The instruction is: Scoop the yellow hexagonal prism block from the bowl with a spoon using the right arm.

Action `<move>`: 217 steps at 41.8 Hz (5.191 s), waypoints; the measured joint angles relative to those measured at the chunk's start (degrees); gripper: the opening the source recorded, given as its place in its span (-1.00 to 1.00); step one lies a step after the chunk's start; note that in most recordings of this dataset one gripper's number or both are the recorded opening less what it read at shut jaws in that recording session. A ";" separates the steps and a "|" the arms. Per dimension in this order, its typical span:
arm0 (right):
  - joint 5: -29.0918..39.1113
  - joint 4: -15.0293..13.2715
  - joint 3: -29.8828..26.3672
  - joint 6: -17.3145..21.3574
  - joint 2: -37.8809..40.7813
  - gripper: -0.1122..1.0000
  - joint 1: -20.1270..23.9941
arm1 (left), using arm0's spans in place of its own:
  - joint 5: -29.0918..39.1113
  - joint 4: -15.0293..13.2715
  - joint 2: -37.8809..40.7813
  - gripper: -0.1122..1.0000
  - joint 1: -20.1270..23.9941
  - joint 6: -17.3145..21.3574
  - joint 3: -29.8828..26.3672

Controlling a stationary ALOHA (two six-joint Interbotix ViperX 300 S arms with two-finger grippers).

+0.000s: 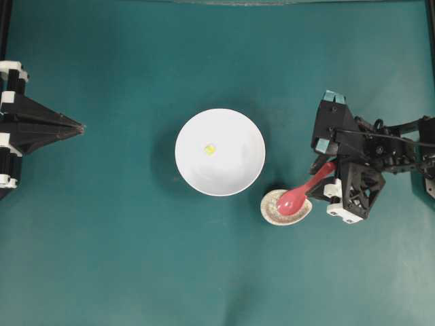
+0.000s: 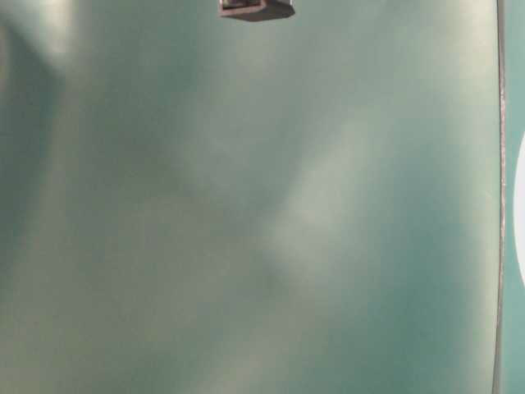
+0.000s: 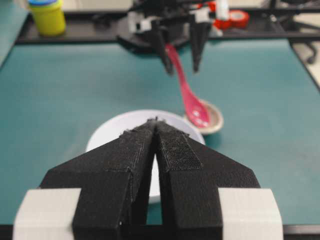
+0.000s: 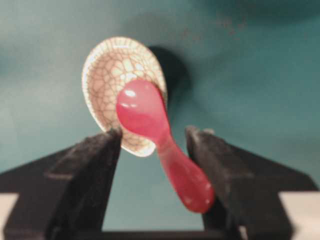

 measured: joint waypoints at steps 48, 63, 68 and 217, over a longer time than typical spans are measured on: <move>-3.08 -4.22 7.29 0.00 -11.16 0.23 1.49 | 0.00 0.00 0.09 -0.78 0.00 0.00 0.09; -42.10 -4.57 23.99 0.00 -6.77 0.22 4.31 | 0.00 0.00 0.18 -0.78 0.00 -0.09 0.00; -57.39 -3.69 28.65 0.00 -2.37 0.21 5.36 | 0.00 0.09 0.26 -0.78 0.00 -0.09 0.00; 0.00 14.85 -5.36 -24.08 -4.75 -0.41 -12.74 | 3.34 0.00 0.26 -0.78 0.00 -0.35 0.00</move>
